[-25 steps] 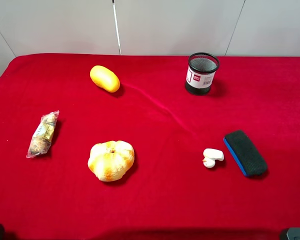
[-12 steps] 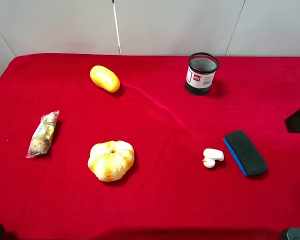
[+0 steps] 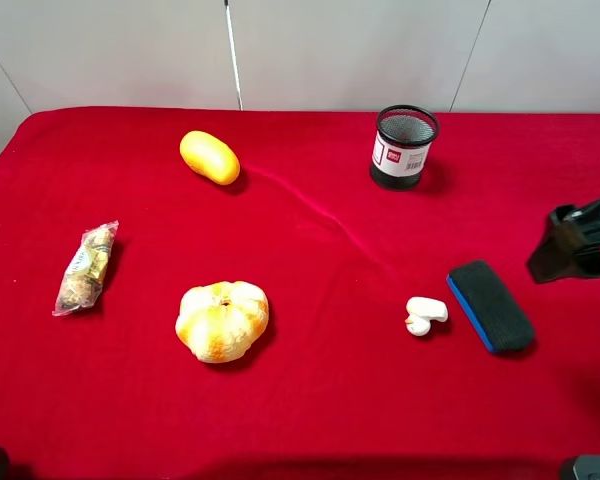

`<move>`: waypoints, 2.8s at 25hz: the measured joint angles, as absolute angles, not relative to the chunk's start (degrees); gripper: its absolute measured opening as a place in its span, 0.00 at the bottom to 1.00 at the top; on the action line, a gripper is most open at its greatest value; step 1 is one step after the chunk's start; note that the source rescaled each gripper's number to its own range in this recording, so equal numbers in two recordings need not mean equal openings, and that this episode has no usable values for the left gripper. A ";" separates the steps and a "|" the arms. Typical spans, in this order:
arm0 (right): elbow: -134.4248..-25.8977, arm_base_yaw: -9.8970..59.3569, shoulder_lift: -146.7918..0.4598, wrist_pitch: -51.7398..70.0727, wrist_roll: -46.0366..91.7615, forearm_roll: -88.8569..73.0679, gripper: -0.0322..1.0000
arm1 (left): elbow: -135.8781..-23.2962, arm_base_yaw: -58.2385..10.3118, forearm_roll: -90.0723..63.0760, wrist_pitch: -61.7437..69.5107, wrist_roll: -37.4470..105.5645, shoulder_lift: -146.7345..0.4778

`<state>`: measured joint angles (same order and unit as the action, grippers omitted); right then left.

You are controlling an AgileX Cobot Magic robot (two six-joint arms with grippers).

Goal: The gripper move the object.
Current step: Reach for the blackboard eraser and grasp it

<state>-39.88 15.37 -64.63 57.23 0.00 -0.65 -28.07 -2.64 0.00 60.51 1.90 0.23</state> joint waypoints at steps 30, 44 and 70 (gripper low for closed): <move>-40.10 16.60 -92.28 39.60 -2.72 3.74 1.00 | -28.07 -2.64 0.00 60.51 1.90 0.23; -40.05 16.60 -97.12 37.57 -0.76 0.55 1.00 | -28.07 -2.64 0.00 60.51 1.90 0.23; -39.98 16.60 -101.78 36.56 -0.55 -1.39 0.84 | -28.07 -2.64 0.00 60.51 1.90 0.23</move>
<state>-39.98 16.60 -101.78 36.56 -0.55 -1.39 -28.07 -2.64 0.00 60.51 1.90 0.23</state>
